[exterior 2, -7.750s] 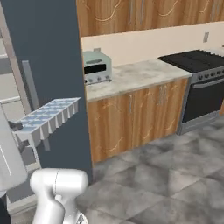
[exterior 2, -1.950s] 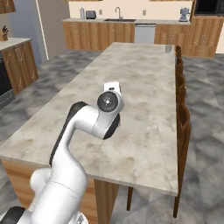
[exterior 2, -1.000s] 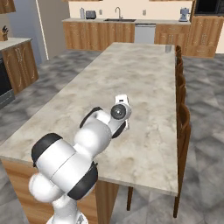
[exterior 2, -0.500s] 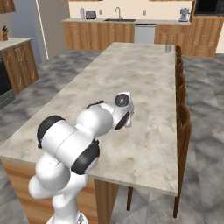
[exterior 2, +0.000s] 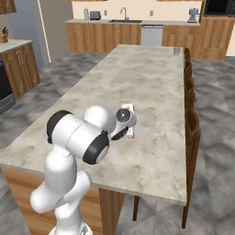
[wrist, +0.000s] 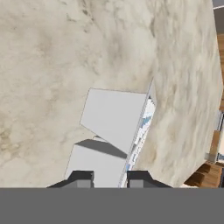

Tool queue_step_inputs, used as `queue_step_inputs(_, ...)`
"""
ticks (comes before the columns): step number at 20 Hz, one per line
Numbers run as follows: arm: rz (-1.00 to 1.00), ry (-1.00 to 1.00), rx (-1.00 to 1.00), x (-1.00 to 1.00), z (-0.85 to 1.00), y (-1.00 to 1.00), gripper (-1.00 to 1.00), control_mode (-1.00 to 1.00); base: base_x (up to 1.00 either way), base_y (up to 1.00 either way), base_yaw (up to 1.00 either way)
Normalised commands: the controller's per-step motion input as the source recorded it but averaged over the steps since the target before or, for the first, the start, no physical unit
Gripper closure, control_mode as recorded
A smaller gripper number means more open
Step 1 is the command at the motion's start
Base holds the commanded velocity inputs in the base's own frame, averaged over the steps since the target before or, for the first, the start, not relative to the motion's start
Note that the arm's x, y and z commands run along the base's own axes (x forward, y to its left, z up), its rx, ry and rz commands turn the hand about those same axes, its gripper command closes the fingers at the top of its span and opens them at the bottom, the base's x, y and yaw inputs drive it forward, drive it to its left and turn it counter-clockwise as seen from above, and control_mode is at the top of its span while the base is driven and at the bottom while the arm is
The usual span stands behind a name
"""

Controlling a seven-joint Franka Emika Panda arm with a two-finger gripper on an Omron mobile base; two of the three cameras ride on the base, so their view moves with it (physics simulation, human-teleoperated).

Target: Open the freezer door, pick up the ice cube tray from the freezer, and place it on the dining counter.

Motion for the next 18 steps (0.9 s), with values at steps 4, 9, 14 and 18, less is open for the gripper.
queue_step_inputs(4,0.0,-0.09,0.0,0.01,-0.41,0.0,1.0,-1.0,0.0,0.0,0.0)
queue_step_inputs(9,0.0,0.07,0.0,0.16,-0.01,0.0,-1.0,-1.0,0.0,0.0,0.0)
queue_step_inputs(14,0.0,0.2,0.0,0.3,0.57,-0.1,-1.0,-1.0,0.0,0.0,0.0)
queue_step_inputs(18,0.0,0.3,0.0,0.19,0.94,-0.02,-1.0,-1.0,0.0,0.0,0.0)
